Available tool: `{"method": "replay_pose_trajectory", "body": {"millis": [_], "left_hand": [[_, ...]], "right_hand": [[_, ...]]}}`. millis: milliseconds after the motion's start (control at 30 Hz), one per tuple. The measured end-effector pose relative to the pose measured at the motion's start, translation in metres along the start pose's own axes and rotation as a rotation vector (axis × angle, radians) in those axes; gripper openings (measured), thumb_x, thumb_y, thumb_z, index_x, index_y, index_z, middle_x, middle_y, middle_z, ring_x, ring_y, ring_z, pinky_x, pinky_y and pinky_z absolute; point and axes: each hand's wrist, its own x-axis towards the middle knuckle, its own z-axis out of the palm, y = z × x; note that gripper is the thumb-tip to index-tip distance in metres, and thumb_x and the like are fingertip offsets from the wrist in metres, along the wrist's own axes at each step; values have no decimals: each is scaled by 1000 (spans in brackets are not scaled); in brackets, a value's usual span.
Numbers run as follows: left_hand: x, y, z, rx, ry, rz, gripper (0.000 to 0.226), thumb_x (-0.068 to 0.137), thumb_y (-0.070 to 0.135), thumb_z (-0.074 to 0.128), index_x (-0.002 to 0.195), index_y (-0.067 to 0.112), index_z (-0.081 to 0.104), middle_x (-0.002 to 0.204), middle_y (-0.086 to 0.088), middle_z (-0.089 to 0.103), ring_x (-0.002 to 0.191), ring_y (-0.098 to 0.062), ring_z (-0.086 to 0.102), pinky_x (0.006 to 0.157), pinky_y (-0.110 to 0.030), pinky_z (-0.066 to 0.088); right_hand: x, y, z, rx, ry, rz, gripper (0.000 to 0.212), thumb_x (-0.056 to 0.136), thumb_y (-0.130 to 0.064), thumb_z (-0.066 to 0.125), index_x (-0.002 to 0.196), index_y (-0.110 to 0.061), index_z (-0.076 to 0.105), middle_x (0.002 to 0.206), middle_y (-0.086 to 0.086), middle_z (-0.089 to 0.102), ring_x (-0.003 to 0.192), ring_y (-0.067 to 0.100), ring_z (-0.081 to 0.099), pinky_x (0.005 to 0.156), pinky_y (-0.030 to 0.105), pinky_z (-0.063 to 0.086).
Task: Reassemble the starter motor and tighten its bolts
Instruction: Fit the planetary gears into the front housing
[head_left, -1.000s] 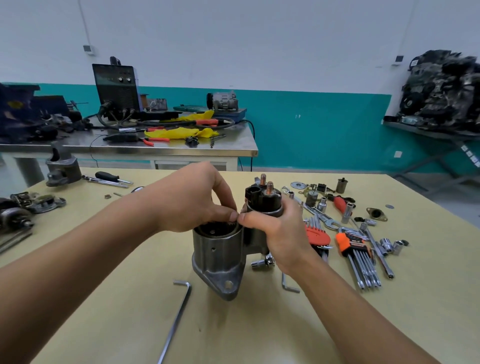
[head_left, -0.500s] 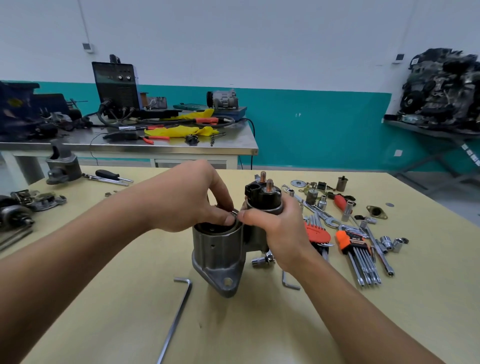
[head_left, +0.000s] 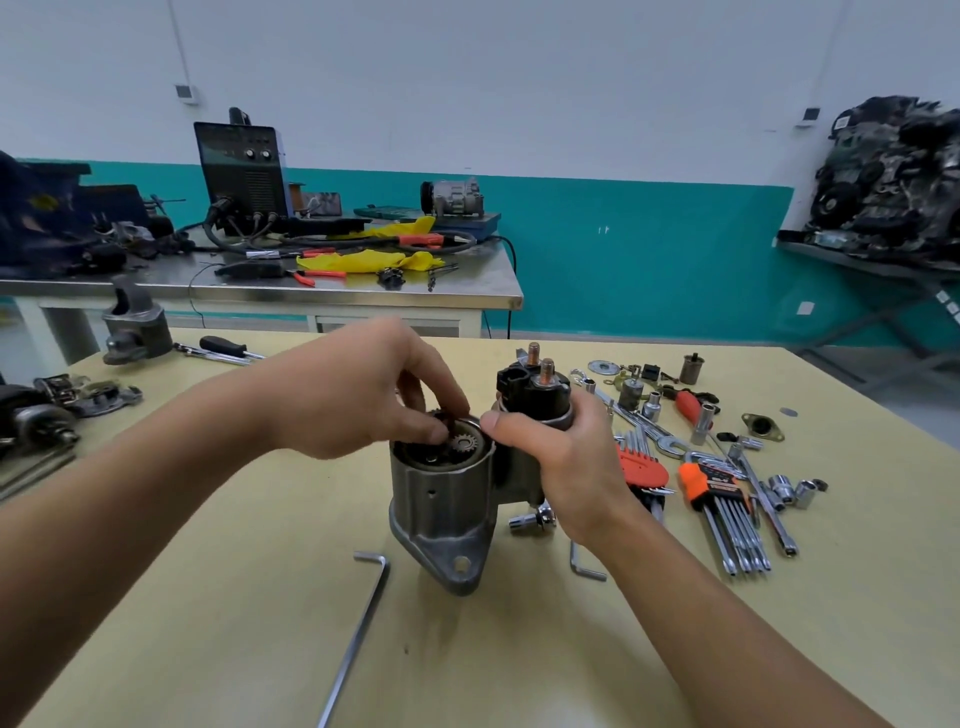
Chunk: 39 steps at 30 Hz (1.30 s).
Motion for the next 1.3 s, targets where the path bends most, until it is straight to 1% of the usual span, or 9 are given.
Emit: {"method": "replay_pose_trajectory", "body": {"millis": [67, 167, 467, 600, 667, 833, 1000, 1133, 1300], "left_hand": [[-8, -6, -6, -116, 74, 1, 24, 84, 17, 78, 98, 37, 76, 87, 21, 75, 82, 2, 70, 74, -22, 55], [-19, -9, -8, -237, 124, 16, 24, 80, 16, 80, 96, 34, 77, 85, 21, 76, 81, -2, 72, 69, -15, 57], [-19, 1, 9, -175, 118, -55, 5, 75, 29, 84, 76, 31, 81, 69, 17, 73, 71, -1, 68, 56, -10, 48], [-21, 6, 16, -139, 207, -136, 8, 72, 33, 86, 69, 31, 79, 65, 18, 72, 68, 1, 67, 52, -9, 47], [-22, 9, 21, -110, 278, -209, 10, 72, 34, 87, 68, 29, 79, 63, 17, 71, 65, 2, 65, 47, -13, 47], [-23, 17, 31, -36, 402, -294, 17, 74, 39, 86, 66, 26, 78, 59, 10, 70, 60, -7, 65, 54, -29, 55], [-24, 10, 28, -112, 339, -260, 10, 77, 32, 85, 69, 28, 80, 62, 14, 71, 64, -3, 65, 50, -17, 49], [-31, -4, 22, -257, 261, -161, 6, 77, 28, 84, 74, 32, 81, 75, 17, 75, 74, -2, 69, 69, -29, 55], [-37, -7, 25, -392, 244, -42, 13, 73, 32, 75, 84, 35, 82, 93, 17, 78, 91, -13, 73, 86, -47, 59]], "right_hand": [[0, 0, 0, 7, 7, 3, 22, 55, -44, 79, 72, -33, 71, 75, -5, 70, 86, 25, 70, 79, 57, 60], [0, 0, 1, 0, 15, 10, 21, 54, -45, 79, 72, -36, 72, 74, -9, 69, 84, 20, 69, 80, 55, 60], [-1, -2, 1, 15, 26, 5, 28, 54, -42, 79, 74, -25, 70, 75, -1, 68, 86, 30, 65, 78, 58, 59], [0, -1, 1, 6, 21, 12, 28, 53, -44, 79, 74, -27, 71, 75, -4, 69, 85, 25, 66, 76, 54, 60], [0, 0, 2, 7, 24, 13, 25, 52, -46, 79, 72, -33, 72, 73, -7, 69, 83, 20, 67, 74, 49, 61], [-1, 0, 3, 16, 25, 8, 22, 51, -46, 78, 72, -42, 72, 72, -12, 70, 84, 19, 67, 73, 48, 63], [1, 1, 2, 13, 23, 6, 24, 52, -46, 78, 73, -37, 73, 73, -9, 70, 79, 13, 68, 73, 45, 62], [1, 1, 2, 0, 26, -6, 22, 54, -44, 79, 72, -33, 73, 73, -7, 70, 80, 17, 68, 74, 48, 61], [1, 0, 3, 14, 37, -5, 21, 54, -43, 79, 72, -35, 73, 73, -8, 69, 84, 22, 67, 81, 61, 58]]}}
